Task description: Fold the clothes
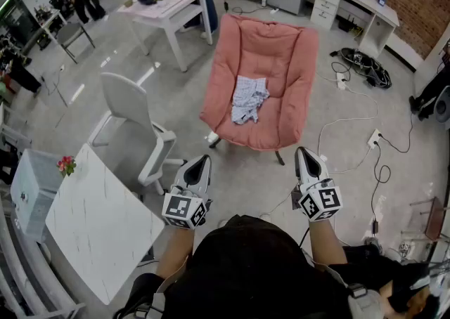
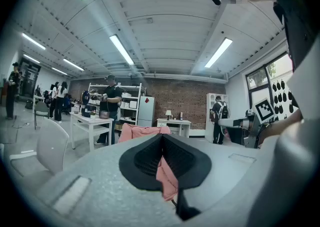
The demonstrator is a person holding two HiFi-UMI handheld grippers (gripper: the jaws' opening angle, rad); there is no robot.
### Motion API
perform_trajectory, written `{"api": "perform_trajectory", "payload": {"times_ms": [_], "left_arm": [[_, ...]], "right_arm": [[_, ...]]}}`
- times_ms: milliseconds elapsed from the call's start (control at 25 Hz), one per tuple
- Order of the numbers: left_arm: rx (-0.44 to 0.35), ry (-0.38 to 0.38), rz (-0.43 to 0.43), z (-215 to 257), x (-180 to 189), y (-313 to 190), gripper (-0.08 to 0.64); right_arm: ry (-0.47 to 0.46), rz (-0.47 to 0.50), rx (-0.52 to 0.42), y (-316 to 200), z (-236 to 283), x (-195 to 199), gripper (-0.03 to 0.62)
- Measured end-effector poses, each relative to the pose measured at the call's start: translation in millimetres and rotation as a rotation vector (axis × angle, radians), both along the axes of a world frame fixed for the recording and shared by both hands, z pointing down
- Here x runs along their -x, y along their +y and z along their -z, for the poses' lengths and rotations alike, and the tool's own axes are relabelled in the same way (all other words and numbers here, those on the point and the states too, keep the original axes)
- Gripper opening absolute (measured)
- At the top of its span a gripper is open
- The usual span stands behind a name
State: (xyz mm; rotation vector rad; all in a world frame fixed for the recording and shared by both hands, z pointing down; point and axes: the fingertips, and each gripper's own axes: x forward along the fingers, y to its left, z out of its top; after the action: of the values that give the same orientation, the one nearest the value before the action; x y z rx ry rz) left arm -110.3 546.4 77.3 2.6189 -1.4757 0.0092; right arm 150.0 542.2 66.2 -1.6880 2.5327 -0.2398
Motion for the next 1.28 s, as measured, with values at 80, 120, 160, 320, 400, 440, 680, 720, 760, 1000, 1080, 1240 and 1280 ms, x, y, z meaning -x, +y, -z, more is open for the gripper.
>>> {"api": "perform_trajectory", "payload": {"times_ms": [80,120,160,320,400,440,680,720,760,1000,1080,1240,1280], "left_arm": [[-0.006,-0.002,-0.008,2,-2,1,-0.003],[-0.009,-0.003,-0.01,2,-2,2,-0.003],[-0.012,-0.002,-0.012,3,-2,2,-0.003],[-0.017,-0.003,-0.023,4,-5,1,-0.003],[-0.015,-0.004,-0.03,4,-8,2,-0.003],[-0.015,-0.004,-0.032,4,-9,3,-0.003],[-0.019,0.012,-0.046,6,-17,5,-0.002],[-0.021,0.019,-0.051,7,-19,6,0.013],[-0.023,0.028,-0.055,9,-21,6,0.063],[-0.036,0.059,-0.015,16,-24,3,0.331],[-0.025,0.054,0.006,13,-26,0,0.375],[-0.011,0.032,0.034,10,-36,-4,0.42],[-0.009,0.028,0.038,9,-39,-5,0.435]], "right_arm": [[-0.003,-0.005,0.0,3,0,0,0.003],[-0.004,-0.005,-0.002,4,0,1,0.003],[-0.004,-0.004,-0.005,4,1,1,0.003],[-0.005,0.0,-0.018,3,6,4,0.003],[-0.01,-0.001,-0.017,4,7,5,0.003],[-0.014,-0.002,-0.016,4,7,4,0.003],[-0.037,0.008,-0.041,10,9,1,0.006],[-0.036,0.014,-0.047,12,10,1,0.016],[-0.036,0.023,-0.054,14,13,2,0.055],[-0.059,0.043,-0.093,19,25,0,0.348],[-0.042,0.026,-0.093,20,21,-6,0.438],[-0.044,-0.022,-0.077,23,13,-33,0.45],[-0.052,-0.033,-0.071,23,11,-41,0.459]]}}
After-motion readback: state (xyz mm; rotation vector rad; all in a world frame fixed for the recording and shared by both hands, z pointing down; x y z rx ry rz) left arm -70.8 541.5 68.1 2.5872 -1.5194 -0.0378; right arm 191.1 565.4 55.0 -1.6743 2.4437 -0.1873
